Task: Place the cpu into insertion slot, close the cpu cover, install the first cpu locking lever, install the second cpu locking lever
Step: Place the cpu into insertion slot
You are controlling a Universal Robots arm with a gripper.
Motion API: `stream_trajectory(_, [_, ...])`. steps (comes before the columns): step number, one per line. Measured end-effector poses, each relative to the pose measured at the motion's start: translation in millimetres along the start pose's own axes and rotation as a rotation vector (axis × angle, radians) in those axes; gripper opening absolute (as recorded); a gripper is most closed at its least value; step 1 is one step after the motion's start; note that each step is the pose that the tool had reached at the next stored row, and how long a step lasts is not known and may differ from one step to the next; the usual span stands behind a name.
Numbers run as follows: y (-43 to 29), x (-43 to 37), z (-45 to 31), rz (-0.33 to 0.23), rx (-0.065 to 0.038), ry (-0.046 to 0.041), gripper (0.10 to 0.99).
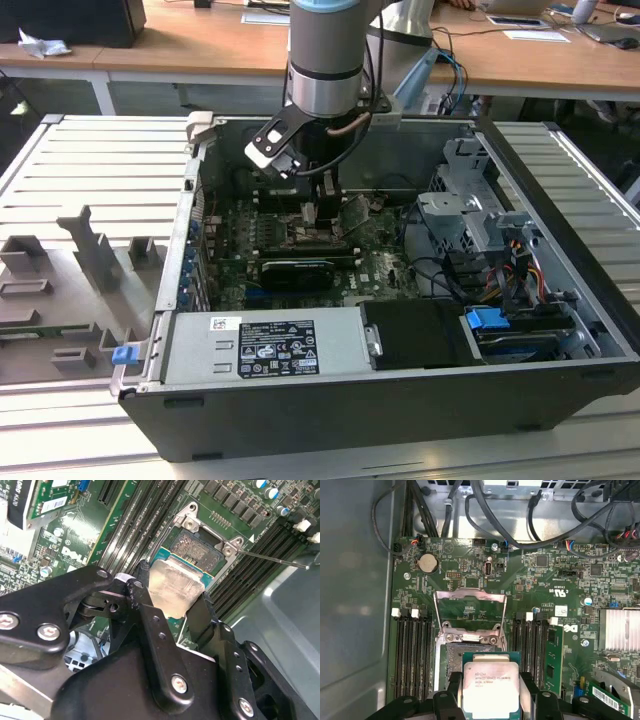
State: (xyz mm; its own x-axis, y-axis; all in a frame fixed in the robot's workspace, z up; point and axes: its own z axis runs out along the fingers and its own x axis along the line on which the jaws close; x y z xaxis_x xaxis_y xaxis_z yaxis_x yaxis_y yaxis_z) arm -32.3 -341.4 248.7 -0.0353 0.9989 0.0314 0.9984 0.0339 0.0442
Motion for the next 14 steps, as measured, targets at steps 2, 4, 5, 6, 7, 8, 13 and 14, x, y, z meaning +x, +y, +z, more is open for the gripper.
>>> stream_trajectory(2, [-0.3, 0.5, 2.5, 0.000, 0.000, -0.0001, 0.537])
stream_trajectory(4, [-0.5, 1.7, 6.3, 0.000, 0.000, 0.0000, 0.537])
stream_trajectory(5, [-0.7, 2.2, 7.6, 0.000, 0.000, -0.0001, 0.537])
stream_trajectory(6, [-1.4, 2.9, 10.0, 0.000, 0.000, 0.0000, 0.537])
stream_trajectory(7, [-2.0, 3.5, 11.6, 0.000, 0.000, 0.0000, 0.537])
stream_trajectory(8, [-2.5, 4.1, 12.9, 0.000, 0.000, 0.0000, 0.537])
stream_trajectory(13, [-4.7, 7.7, 19.8, 0.000, 0.000, -0.0001, 0.537])
stream_trajectory(14, [-5.0, 8.8, 21.2, 0.000, 0.000, 0.0000, 0.537])
